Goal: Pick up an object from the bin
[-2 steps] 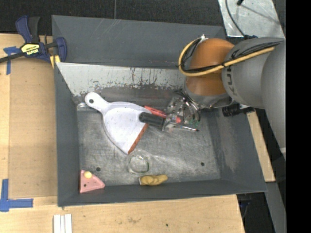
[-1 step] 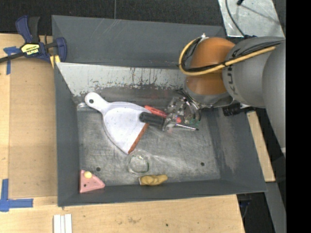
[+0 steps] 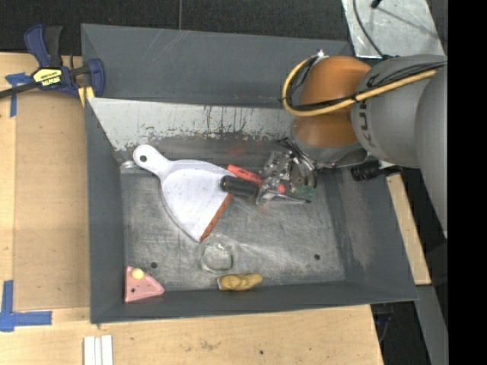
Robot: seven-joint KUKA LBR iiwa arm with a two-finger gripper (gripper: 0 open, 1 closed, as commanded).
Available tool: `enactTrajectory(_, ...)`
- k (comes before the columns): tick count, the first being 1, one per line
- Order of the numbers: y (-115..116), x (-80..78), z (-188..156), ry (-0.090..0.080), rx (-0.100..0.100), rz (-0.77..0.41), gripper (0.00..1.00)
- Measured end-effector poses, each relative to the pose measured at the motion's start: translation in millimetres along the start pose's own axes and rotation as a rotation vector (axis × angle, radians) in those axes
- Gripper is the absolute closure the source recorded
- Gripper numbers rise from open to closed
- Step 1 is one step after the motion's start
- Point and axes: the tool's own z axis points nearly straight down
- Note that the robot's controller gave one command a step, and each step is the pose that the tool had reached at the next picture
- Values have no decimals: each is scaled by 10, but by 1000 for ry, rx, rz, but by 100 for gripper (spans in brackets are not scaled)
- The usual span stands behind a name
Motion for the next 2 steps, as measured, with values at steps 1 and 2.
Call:
enactTrajectory(1,-5,7,-188,4,0,0,100)
enactTrajectory(2,-5,-4,-387,0,0,0,100)
